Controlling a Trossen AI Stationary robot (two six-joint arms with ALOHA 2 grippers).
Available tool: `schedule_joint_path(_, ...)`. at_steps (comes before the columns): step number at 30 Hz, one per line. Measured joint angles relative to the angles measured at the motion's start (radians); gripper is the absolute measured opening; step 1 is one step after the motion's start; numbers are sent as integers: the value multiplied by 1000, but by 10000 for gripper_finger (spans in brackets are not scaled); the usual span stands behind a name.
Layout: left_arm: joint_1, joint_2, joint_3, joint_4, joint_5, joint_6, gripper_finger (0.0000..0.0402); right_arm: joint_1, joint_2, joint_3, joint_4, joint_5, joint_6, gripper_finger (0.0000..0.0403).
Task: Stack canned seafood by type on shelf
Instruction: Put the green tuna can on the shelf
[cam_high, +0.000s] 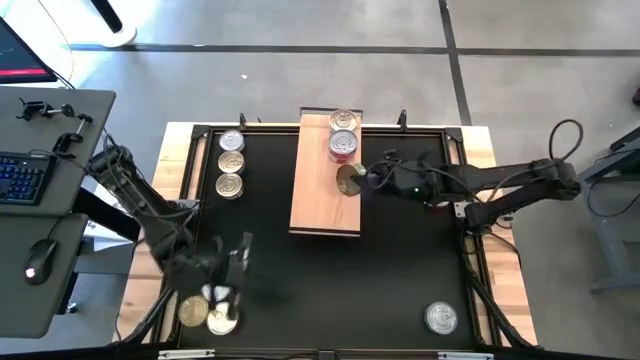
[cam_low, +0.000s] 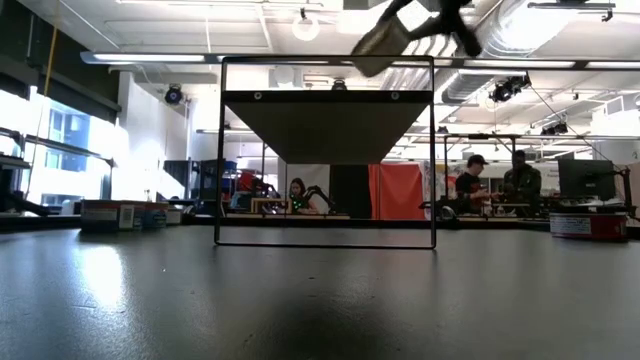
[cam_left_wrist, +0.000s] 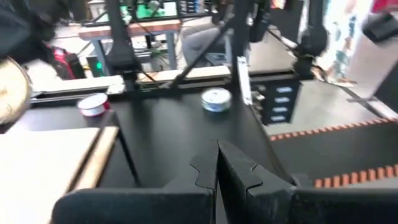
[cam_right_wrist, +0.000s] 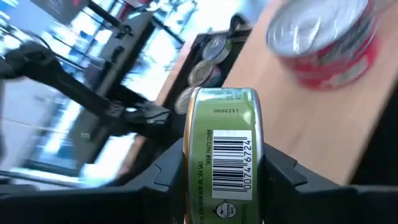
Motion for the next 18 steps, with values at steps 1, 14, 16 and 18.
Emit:
schedule_joint_path(1, 32, 0, 0, 11, 26, 3, 0, -24, -4, -47, 70, -40, 17, 119)
schedule_joint_path(14, 237, 2, 0, 36, 123, -197, 0, -178, -4, -278, 421, -251, 109, 169)
schedule_joint_path(16, 239, 2, 0, 37, 123, -171, 0, -185, 2, -279, 418, -242, 109, 178)
schedule_joint_path(18, 245, 2, 0, 36, 123, -141, 0, -197, 3, -279, 415, -238, 110, 180)
